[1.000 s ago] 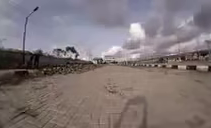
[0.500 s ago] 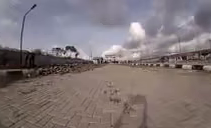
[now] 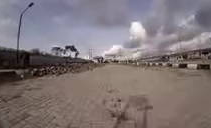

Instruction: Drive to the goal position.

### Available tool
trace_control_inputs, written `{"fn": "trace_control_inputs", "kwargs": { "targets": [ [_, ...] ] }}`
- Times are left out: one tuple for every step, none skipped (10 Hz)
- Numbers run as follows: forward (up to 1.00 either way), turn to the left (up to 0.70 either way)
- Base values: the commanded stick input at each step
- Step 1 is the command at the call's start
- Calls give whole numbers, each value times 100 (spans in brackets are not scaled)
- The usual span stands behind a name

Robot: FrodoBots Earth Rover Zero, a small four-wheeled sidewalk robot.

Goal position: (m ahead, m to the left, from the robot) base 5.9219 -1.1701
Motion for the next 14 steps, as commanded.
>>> {"fn": "trace_control_inputs", "kwargs": {
  "targets": [
    [100, 0],
    [100, 0],
    [100, 0],
    [100, 0],
    [100, 0],
    [100, 0],
    [100, 0],
    [100, 0],
    [100, 0],
    [100, 0],
    [100, 0],
    [100, 0],
    [100, 0],
    [100, -1]
  ]
}}
